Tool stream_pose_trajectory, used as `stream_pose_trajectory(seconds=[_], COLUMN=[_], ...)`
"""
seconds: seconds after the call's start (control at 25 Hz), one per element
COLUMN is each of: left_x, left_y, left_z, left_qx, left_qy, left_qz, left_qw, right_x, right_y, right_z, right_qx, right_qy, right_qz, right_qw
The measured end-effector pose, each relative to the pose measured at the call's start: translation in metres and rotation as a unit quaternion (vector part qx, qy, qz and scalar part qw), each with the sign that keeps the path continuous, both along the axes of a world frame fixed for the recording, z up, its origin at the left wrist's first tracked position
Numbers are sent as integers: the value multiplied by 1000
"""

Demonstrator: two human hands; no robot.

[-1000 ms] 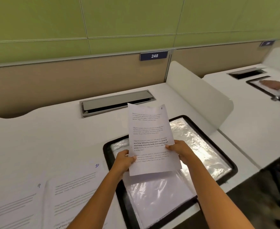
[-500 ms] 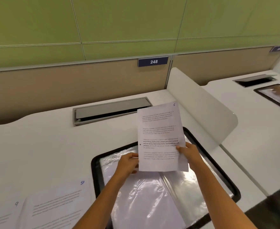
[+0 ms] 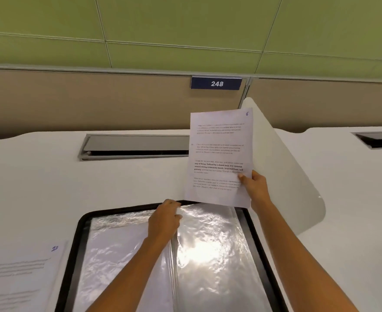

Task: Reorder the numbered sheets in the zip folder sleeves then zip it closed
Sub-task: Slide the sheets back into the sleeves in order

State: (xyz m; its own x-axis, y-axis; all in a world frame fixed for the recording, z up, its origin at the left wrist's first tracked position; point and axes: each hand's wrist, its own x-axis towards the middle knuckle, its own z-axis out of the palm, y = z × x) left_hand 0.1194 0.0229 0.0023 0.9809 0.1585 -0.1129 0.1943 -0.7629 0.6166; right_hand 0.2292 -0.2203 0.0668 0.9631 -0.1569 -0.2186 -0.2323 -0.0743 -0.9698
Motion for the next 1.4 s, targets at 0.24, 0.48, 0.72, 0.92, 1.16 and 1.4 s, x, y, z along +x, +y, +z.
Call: stream_pose_trajectory(seconds=[0.24, 0.48, 0.72, 0.92, 1.16, 1.4], left_x=[26, 31, 21, 1, -10, -11], left_y=[-5, -10, -15, -15, -14, -14], left_z=[5, 3, 0, -11, -18, -18], left_qx=[71, 90, 153, 135, 114, 119], left_qy=[19, -22, -109, -182, -224, -229], left_qz=[-12, -9, -11, 11, 43, 50], left_qw=[997, 996, 982, 974, 967, 965], right_x=[24, 40, 56, 69, 79, 85], right_y=[-5, -2, -1, 5, 15, 23], right_z=[3, -3, -6, 3, 17, 21], right_qx=[38, 24, 15, 4, -22, -72], right_qy=[-6, 11, -3, -16, -31, -34], right_qz=[70, 128, 177, 205, 253, 273], right_qw=[997, 991, 984, 979, 967, 959])
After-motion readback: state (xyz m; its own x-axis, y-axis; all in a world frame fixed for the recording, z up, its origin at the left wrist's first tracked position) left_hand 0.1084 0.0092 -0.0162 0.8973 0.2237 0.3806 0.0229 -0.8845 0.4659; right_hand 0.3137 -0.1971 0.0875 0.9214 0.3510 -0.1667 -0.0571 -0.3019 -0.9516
